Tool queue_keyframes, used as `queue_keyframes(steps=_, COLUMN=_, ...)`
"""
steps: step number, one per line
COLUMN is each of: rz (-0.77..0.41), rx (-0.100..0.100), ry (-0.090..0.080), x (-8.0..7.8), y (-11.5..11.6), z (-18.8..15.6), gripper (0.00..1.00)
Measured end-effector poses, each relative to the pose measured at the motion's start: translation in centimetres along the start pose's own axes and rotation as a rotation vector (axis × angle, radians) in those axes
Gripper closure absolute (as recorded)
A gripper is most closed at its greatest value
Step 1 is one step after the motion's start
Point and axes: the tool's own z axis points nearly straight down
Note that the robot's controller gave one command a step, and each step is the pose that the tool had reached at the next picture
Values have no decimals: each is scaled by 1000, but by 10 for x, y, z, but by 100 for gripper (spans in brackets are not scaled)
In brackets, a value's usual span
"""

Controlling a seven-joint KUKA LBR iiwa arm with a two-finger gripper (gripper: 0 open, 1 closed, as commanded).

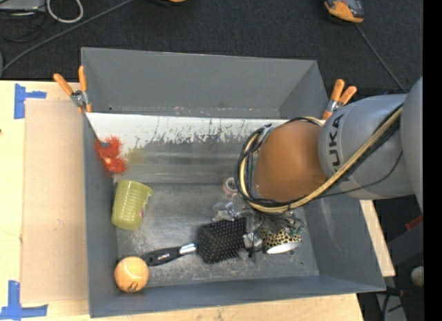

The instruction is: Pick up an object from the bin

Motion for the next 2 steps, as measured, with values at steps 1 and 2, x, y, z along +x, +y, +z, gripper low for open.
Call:
queue_keyframes(steps=1, rz=0, rx=0, ry=0, x=0, y=0, z=0, gripper=100)
queue_keyframes(steps=2, rz=0, rx=0, ry=0, x=0, y=0, z=0, gripper=100)
